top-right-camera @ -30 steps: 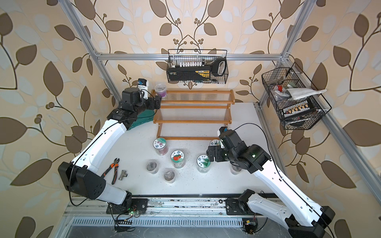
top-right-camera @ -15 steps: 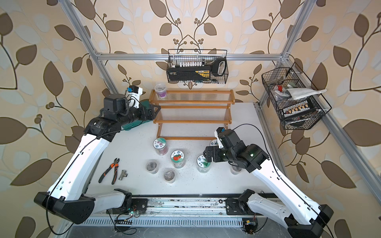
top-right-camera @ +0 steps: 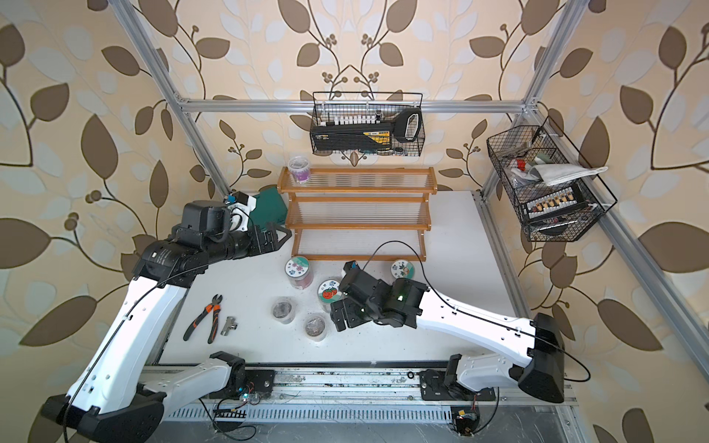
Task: Place the seed container on the shelf
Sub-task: Pick up the seed jar at the center of the board.
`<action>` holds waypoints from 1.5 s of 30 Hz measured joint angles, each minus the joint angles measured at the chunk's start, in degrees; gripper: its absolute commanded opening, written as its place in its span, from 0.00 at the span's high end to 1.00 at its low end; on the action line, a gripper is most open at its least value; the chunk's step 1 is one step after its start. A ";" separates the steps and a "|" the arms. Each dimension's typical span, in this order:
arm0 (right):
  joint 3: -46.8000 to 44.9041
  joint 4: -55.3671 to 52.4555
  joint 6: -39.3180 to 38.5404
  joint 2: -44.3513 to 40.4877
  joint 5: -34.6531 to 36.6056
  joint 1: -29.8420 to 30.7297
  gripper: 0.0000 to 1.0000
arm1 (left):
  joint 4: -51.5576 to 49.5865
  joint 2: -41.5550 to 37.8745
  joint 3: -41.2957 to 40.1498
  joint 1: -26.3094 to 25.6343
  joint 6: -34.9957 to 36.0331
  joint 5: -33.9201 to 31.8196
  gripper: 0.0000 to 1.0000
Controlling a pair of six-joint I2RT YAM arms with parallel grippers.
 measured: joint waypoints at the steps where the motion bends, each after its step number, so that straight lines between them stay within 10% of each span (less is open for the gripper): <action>1: 0.00 0.90 0.48 0.68 0.55 0.87 0.01 | -0.28 -1.01 -0.24 0.00 0.00 0.00 0.02; 21: 3.89 10.56 8.02 19.21 8.63 10.71 0.01 | -1.38 -14.64 -9.33 0.00 0.74 -1.40 0.02; 45: 9.77 9.57 8.76 30.08 9.70 9.14 0.02 | -0.11 -17.90 -10.49 -0.02 1.86 -1.62 0.02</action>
